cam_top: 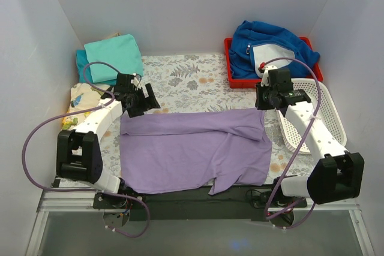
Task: Fold and stack the t-shirts
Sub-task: Fold the tshirt
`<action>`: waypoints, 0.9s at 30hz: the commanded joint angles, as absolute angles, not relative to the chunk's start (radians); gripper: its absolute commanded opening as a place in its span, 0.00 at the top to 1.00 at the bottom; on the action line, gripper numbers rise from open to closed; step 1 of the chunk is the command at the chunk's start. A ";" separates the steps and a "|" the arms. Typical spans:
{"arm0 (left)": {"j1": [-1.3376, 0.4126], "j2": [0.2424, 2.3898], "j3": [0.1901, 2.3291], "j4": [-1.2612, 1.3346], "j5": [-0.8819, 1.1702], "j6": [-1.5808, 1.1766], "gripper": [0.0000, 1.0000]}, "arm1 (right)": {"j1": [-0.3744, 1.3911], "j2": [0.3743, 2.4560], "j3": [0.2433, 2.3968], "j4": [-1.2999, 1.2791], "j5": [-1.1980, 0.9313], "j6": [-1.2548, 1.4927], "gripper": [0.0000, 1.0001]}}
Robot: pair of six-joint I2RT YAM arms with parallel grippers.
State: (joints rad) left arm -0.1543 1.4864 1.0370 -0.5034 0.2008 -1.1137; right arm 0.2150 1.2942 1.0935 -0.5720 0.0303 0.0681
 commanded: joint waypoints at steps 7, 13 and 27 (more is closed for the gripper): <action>-0.195 1.560 1.029 -0.422 0.336 -1.154 0.16 | 0.210 1.399 0.993 -0.477 -0.136 0.086 0.76; -0.201 1.623 0.985 -0.452 0.246 -1.178 0.16 | 0.210 1.509 0.942 -0.465 -0.135 0.130 0.81; -0.201 1.646 0.988 -0.591 -0.035 -1.177 0.16 | 0.213 1.542 0.917 -0.479 0.066 0.141 0.83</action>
